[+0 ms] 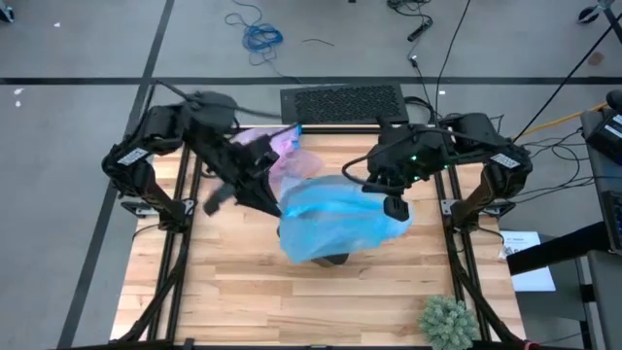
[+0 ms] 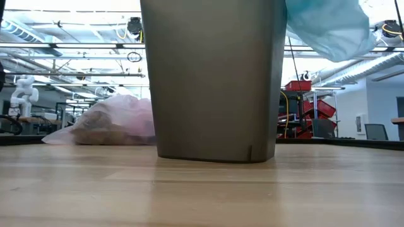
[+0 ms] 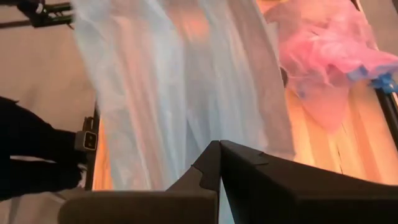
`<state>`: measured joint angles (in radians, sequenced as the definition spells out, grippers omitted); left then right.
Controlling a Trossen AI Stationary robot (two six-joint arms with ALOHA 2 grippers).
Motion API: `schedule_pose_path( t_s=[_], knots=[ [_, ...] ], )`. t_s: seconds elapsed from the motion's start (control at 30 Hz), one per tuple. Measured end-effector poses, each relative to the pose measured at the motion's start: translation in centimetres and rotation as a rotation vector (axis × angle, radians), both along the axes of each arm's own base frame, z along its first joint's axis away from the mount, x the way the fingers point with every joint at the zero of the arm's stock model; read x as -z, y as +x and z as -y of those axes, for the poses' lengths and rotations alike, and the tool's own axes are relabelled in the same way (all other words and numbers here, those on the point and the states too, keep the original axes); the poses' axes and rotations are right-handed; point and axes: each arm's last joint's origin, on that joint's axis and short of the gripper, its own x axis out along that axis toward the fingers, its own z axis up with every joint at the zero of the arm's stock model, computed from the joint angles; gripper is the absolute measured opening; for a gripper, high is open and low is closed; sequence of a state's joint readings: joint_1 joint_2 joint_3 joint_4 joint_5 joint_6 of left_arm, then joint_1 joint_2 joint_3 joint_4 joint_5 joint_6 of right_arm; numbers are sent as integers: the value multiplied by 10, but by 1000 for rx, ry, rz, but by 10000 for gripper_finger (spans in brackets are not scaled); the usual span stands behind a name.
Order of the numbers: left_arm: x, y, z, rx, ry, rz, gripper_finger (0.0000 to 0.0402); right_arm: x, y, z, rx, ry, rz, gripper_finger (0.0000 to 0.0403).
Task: Place trash/remove bag and relplace
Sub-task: Insert the new trash bag into the trash bin
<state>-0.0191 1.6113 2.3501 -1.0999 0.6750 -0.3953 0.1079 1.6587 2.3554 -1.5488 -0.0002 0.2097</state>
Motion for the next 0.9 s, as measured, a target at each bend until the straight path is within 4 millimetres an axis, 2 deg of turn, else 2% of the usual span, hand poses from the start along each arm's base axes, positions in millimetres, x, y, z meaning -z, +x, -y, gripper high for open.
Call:
schedule_pose_path(
  t_s=[0.27, 0.43, 0.63, 0.73, 0.9],
  knots=[
    [11, 6, 20, -105, 106, -68, 0, 1, 12, -5, -46, -23, 48, 0],
    [21, 10, 26, -161, 155, -139, 0, 4, 16, -5, -68, -40, 34, 0],
    [32, 6, 28, -223, 236, -256, 0, 4, 15, -2, -47, -42, 28, 5],
    [36, 7, 34, -224, 228, -294, 0, 5, 14, 0, -39, -42, 10, 24],
    [41, 8, 47, -210, 223, -341, 0, 9, 18, 6, 26, -71, -22, 83]
  ],
)
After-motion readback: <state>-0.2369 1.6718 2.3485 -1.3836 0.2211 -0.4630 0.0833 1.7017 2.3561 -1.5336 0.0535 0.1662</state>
